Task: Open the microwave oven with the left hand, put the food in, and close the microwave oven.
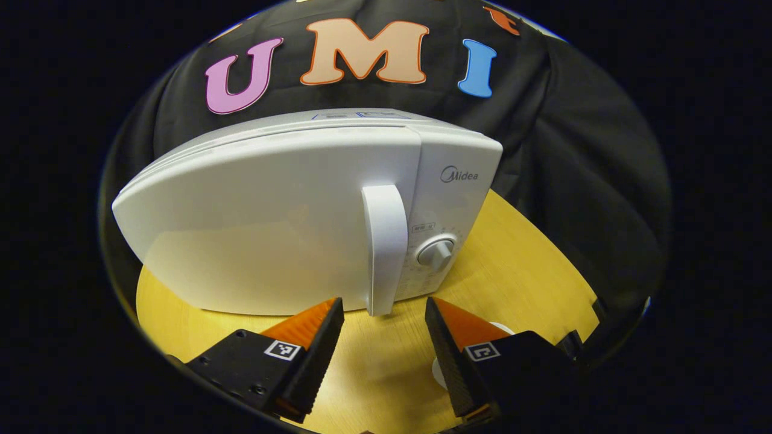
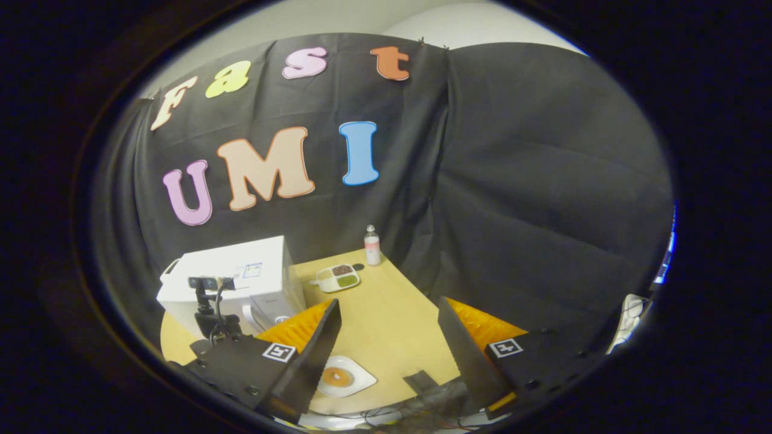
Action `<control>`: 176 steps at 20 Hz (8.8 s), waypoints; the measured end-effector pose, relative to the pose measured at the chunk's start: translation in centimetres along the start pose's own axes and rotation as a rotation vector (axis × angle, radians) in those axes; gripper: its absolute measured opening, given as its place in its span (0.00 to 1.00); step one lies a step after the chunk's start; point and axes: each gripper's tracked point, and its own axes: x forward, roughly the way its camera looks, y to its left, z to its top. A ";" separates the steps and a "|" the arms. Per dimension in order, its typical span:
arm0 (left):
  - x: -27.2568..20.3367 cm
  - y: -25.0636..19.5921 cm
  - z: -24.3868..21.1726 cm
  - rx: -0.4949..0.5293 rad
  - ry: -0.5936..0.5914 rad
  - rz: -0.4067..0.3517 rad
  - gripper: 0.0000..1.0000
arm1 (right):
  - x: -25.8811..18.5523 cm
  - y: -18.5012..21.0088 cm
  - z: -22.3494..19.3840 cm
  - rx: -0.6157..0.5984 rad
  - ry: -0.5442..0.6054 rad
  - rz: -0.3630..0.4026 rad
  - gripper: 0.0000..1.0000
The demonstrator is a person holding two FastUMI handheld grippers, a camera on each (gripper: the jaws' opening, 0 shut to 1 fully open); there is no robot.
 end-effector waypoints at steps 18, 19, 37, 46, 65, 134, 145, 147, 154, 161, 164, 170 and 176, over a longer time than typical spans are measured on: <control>2.6 0.6 1.0 -0.005 -0.033 0.084 0.15 | 0.0 -0.5 -2.1 -0.021 0.040 0.002 0.92; 2.6 0.6 1.0 -0.002 -0.038 0.080 0.13 | 0.0 -0.4 -2.1 -0.023 0.040 0.007 0.92; -5.2 0.4 -4.8 -0.041 -0.020 0.056 0.06 | 0.3 0.0 -4.8 -0.038 0.078 0.142 0.93; -10.7 2.2 -8.1 -0.089 0.000 0.128 0.19 | 1.1 3.0 -5.9 -0.093 0.082 0.303 0.93; -23.4 13.3 -14.3 -0.337 0.014 0.437 0.98 | 2.9 9.7 -12.6 -0.188 0.203 0.486 0.93; -31.0 40.0 -5.7 -0.435 -0.234 0.670 0.93 | 5.8 36.8 -25.4 0.383 0.557 0.591 0.82; -29.5 39.7 -5.5 -0.413 -0.214 0.609 0.93 | 13.1 44.5 -23.2 0.494 0.349 0.501 0.75; -29.5 39.9 -5.5 -0.413 -0.211 0.611 0.92 | 14.1 45.1 -23.2 0.500 0.337 0.482 0.75; -28.8 39.8 -5.7 -0.414 -0.197 0.607 0.92 | 16.9 46.4 -24.1 0.509 0.320 0.434 0.75; -29.0 39.4 -5.7 -0.402 -0.193 0.597 0.92 | 17.6 47.5 -23.6 0.471 0.290 0.463 0.76; -28.9 39.2 -5.6 -0.404 -0.195 0.589 0.92 | 17.1 47.6 -23.4 0.438 0.291 0.484 0.89; -28.6 38.3 -5.6 -0.389 -0.201 0.551 0.89 | 14.8 45.2 -23.0 0.311 0.253 0.510 0.89; -28.3 37.4 -6.0 -0.336 -0.170 0.521 0.54 | 11.0 40.7 -22.1 0.151 0.213 0.531 0.99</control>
